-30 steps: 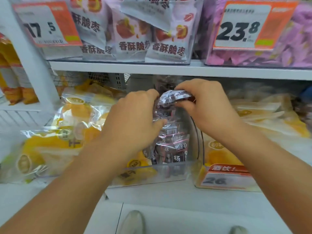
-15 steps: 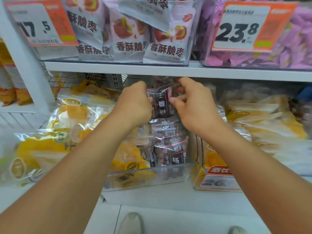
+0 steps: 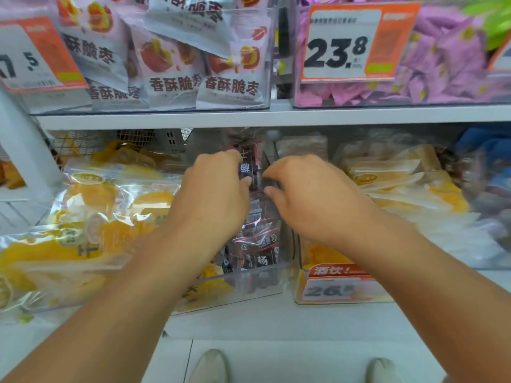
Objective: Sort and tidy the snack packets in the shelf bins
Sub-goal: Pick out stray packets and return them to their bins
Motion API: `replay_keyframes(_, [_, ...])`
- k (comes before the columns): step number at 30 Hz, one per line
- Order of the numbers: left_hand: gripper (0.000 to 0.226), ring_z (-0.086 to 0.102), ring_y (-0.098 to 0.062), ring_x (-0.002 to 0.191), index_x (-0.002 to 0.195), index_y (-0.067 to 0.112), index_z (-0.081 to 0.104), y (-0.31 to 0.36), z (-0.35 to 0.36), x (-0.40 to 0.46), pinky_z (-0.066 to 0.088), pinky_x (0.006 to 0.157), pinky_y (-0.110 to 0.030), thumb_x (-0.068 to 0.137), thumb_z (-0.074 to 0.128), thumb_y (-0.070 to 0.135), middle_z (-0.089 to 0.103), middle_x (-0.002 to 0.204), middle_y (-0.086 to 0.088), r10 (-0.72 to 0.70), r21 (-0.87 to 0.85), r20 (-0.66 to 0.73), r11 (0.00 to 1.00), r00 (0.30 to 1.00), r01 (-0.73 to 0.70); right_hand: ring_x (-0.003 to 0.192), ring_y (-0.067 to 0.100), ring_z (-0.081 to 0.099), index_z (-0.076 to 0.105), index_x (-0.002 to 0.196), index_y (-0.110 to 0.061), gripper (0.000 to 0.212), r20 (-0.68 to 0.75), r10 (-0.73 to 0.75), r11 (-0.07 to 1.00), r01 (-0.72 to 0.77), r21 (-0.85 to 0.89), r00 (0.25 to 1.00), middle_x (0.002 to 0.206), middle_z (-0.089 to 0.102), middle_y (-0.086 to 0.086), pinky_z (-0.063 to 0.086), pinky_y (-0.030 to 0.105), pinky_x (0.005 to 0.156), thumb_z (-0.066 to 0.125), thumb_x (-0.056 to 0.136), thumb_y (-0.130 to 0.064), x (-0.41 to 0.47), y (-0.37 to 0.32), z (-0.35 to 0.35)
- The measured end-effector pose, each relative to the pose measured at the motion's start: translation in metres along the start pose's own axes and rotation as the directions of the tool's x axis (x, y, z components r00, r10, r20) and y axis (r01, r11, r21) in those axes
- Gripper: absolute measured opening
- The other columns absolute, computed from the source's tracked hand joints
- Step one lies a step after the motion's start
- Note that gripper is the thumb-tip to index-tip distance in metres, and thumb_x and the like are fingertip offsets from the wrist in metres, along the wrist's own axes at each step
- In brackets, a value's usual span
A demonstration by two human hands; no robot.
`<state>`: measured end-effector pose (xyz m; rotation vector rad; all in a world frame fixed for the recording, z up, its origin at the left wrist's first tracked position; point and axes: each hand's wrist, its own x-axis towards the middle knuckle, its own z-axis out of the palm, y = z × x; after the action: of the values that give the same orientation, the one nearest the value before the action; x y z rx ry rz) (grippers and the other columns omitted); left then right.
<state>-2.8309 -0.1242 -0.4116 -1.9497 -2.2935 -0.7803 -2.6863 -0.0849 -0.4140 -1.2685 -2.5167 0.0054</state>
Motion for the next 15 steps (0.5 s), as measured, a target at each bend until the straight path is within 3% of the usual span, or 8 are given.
replay_keyframes(3, [0.016, 0.063, -0.019, 0.090, 0.108, 0.028, 0.067, 0.023, 0.007, -0.019, 0.053, 0.081, -0.040, 0.093, 0.062, 0.025, 0.068, 0.095, 0.006, 0.231, -0.118, -0.037, 0.965, 0.972, -0.234, 0.101, 0.020, 0.063, 0.065, 0.112, -0.029, 0.027, -0.009, -0.057, 0.997, 0.058, 0.046, 0.998, 0.107, 0.067, -0.005, 0.054, 0.041, 0.082, 0.055, 0.094, -0.046, -0.025, 0.021, -0.014])
replay_keyframes(5, [0.023, 0.061, -0.013, 0.096, 0.118, 0.029, 0.067, 0.038, 0.012, -0.026, 0.051, 0.085, -0.035, 0.096, 0.057, 0.028, 0.067, 0.103, 0.010, 0.336, -0.233, -0.022, 0.914, 0.942, -0.332, 0.108, 0.008, 0.062, 0.066, 0.122, -0.030, 0.043, 0.005, -0.028, 0.992, 0.027, 0.124, 1.000, 0.119, 0.067, -0.010, 0.051, 0.036, 0.093, 0.058, 0.089, -0.057, -0.044, 0.050, -0.029])
replay_keyframes(6, [0.029, 0.060, -0.010, 0.104, 0.124, 0.029, 0.064, 0.044, 0.015, -0.027, 0.049, 0.089, -0.032, 0.098, 0.054, 0.036, 0.066, 0.112, 0.011, 0.350, -0.269, -0.004, 0.902, 0.937, -0.338, 0.106, -0.002, 0.060, 0.065, 0.126, -0.030, 0.051, 0.008, 0.010, 0.988, -0.011, 0.152, 1.000, 0.125, 0.066, -0.012, 0.049, 0.030, 0.096, 0.060, 0.086, -0.061, -0.054, 0.066, -0.038])
replay_keyframes(8, [0.052, 0.051, -0.008, 0.123, 0.137, 0.031, 0.054, 0.053, 0.022, -0.025, 0.042, 0.101, -0.029, 0.095, 0.044, 0.061, 0.058, 0.134, 0.013, 0.401, -0.265, 0.096, 0.892, 0.911, -0.365, 0.090, -0.016, 0.054, 0.063, 0.131, -0.030, 0.064, 0.039, 0.101, 0.982, -0.106, 0.157, 0.994, 0.131, 0.062, -0.013, 0.043, 0.013, 0.087, 0.059, 0.080, -0.067, -0.077, 0.101, -0.053])
replay_keyframes(10, [0.083, 0.037, -0.008, 0.138, 0.148, 0.032, 0.039, 0.063, 0.030, -0.024, 0.034, 0.114, -0.033, 0.083, 0.032, 0.083, 0.042, 0.151, 0.013, 0.495, -0.174, 0.238, 0.868, 0.835, -0.465, 0.098, -0.015, 0.049, 0.058, 0.135, -0.034, 0.075, 0.086, 0.147, 0.974, -0.159, 0.161, 0.985, 0.136, 0.057, -0.015, 0.034, -0.001, 0.082, 0.054, 0.072, -0.074, -0.095, 0.128, -0.059])
replay_keyframes(11, [0.095, 0.029, -0.009, 0.144, 0.153, 0.032, 0.030, 0.069, 0.036, -0.024, 0.028, 0.119, -0.035, 0.077, 0.026, 0.089, 0.033, 0.158, 0.011, 0.523, -0.101, 0.292, 0.850, 0.801, -0.517, 0.109, -0.015, 0.045, 0.053, 0.139, -0.036, 0.080, 0.107, 0.154, 0.973, -0.169, 0.160, 0.982, 0.140, 0.053, -0.017, 0.030, -0.001, 0.087, 0.054, 0.069, -0.076, -0.101, 0.139, -0.058])
replay_keyframes(13, [0.106, 0.013, -0.010, 0.151, 0.158, 0.032, 0.011, 0.081, 0.046, -0.025, 0.014, 0.125, -0.036, 0.072, 0.016, 0.092, 0.015, 0.166, 0.009, 0.526, 0.043, 0.372, 0.814, 0.765, -0.580, 0.121, -0.010, 0.041, 0.045, 0.145, -0.038, 0.087, 0.121, 0.169, 0.963, -0.190, 0.194, 0.978, 0.142, 0.047, -0.019, 0.032, 0.010, 0.097, 0.054, 0.068, -0.077, -0.107, 0.154, -0.052])
replay_keyframes(15, [0.107, 0.012, -0.010, 0.151, 0.159, 0.032, 0.003, 0.091, 0.053, -0.028, 0.010, 0.125, -0.033, 0.071, 0.010, 0.094, 0.011, 0.166, 0.010, 0.502, 0.073, 0.408, 0.815, 0.763, -0.575, 0.125, -0.007, 0.045, 0.046, 0.145, -0.037, 0.076, 0.035, 0.225, 0.907, -0.222, 0.358, 0.974, 0.140, 0.050, -0.019, 0.039, 0.019, 0.102, 0.058, 0.077, -0.068, -0.105, 0.166, -0.046])
